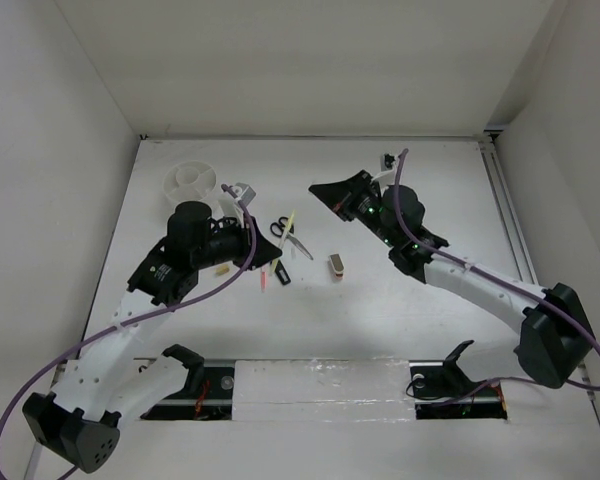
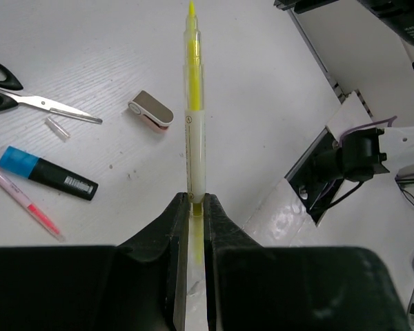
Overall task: Sort the stationery into containers
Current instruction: Close the pen cap on the pen.
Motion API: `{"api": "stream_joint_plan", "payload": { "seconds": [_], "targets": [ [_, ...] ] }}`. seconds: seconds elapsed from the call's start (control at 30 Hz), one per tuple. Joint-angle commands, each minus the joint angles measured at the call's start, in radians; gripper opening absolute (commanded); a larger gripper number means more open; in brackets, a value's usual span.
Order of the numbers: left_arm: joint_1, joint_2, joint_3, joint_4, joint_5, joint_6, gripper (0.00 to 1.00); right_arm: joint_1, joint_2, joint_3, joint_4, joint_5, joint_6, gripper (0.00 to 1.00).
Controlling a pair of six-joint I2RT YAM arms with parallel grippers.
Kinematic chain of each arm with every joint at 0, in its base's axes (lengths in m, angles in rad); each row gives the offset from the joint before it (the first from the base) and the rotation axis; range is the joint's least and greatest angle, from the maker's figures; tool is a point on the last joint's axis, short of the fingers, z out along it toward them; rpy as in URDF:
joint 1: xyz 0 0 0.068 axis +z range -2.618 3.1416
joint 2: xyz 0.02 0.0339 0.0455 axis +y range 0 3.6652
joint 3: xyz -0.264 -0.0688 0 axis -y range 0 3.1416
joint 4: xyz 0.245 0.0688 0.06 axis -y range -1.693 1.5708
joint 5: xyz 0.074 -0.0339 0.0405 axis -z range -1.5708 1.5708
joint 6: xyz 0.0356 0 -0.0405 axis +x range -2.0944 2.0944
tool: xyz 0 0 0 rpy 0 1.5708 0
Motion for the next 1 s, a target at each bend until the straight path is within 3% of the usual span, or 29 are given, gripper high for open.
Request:
{"api": "stream_joint_plan", "payload": {
  "seconds": [0.0, 0.97],
  "targets": [
    [0.003, -0.017, -0.013, 0.044, 0.049, 0.018, 0.0, 0.027, -0.009, -0.027, 0.184, 0.044, 0.089, 0.0],
    [0.003, 0.012, -0.004, 0.035, -0.008, 0.009, 0.0, 0.077, 0.078, -0.047, 0.268, -0.007, 0.101, 0.0]
  ]
}}
